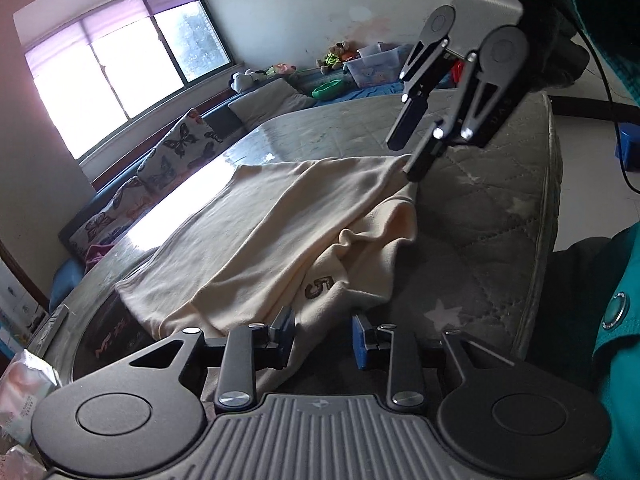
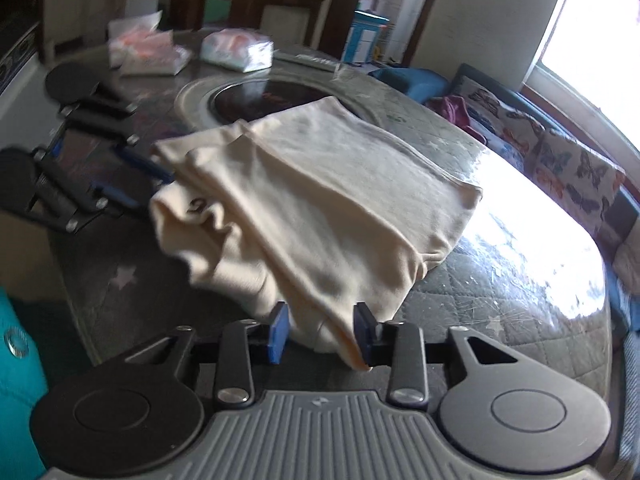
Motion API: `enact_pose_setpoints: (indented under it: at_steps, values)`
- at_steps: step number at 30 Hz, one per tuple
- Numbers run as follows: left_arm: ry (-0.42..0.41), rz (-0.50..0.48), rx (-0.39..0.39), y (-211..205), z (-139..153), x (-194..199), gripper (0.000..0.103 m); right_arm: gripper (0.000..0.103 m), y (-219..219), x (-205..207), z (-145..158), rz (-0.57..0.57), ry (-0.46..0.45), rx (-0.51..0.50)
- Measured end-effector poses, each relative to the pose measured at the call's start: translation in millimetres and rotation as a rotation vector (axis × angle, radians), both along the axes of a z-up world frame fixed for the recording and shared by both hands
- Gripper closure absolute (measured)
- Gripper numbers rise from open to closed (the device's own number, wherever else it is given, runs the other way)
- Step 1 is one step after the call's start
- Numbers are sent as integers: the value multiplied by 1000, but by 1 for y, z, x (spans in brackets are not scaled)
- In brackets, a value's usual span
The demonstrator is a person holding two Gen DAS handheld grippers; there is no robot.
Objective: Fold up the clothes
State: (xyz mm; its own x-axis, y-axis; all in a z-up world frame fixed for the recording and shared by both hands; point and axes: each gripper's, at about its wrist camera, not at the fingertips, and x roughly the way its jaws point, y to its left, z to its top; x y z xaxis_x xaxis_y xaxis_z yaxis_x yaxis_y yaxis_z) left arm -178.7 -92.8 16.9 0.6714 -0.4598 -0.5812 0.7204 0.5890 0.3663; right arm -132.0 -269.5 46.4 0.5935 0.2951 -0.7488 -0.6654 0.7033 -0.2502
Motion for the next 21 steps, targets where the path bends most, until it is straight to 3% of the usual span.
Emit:
enact_pose_setpoints:
  at_steps: [3, 5, 7, 10, 17, 21]
  values:
    - [5, 5, -41, 2, 4, 4, 91, 57, 5, -6, -5, 44, -14, -29]
    - [13, 14, -78, 4, 11, 9, 94, 55, 9, -9, -8, 72, -23, -43]
    - [19, 27, -115, 7, 18, 16, 94, 50, 12, -10, -10, 95, -34, -49]
    - [44, 50, -171, 11, 28, 30, 95, 49, 19, -7, -14, 121, -73, -56]
    - [137, 124, -295, 21, 38, 61, 95, 62, 24, 16, -23, 122, -62, 30]
    - [199, 171, -347, 29, 36, 74, 95, 62, 23, 19, -25, 143, -59, 58]
